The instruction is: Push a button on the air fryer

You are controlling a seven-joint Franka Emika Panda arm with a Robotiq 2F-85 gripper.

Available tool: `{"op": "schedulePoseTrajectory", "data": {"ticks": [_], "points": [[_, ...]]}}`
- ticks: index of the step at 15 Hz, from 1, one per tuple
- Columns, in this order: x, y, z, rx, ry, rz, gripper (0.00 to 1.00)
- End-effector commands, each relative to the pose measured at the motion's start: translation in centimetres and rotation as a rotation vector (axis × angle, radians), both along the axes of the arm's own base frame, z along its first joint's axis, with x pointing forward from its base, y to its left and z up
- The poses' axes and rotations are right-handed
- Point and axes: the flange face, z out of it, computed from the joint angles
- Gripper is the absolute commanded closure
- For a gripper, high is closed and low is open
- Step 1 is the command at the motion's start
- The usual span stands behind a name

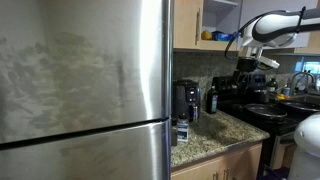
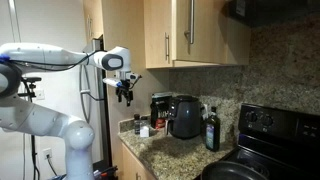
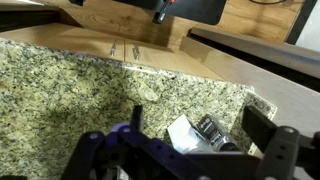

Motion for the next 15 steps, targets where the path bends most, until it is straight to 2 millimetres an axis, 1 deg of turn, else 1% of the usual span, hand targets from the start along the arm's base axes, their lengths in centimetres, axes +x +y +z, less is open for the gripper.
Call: {"op": "schedulePoseTrajectory", "data": {"ticks": [1, 4, 5, 6, 7, 9, 11, 12, 14, 15], "points": [[0.0, 0.0, 0.1, 0.000, 0.001, 0.000, 0.00], [0.0, 0.0, 0.1, 0.000, 0.001, 0.000, 0.00], [1.6, -0.4, -0.7, -0.003, 0.010, -0.024, 0.00], [4.7, -1.1, -2.4, 0.006, 0.007, -0.061, 0.00], [6.3, -1.6, -3.8, 0.018, 0.010, -0.072, 0.00], [8.4, -1.8, -7.0, 0.021, 0.019, -0.055, 0.00], [11.0, -1.7, -11.2, 0.020, 0.048, -0.044, 0.00], [11.9, -1.4, -13.5, 0.006, 0.047, -0.032, 0.00], [14.4, -0.4, -17.1, -0.026, -0.012, -0.040, 0.00], [12.5, -1.1, -14.1, -0.016, -0.001, -0.055, 0.00]]}}
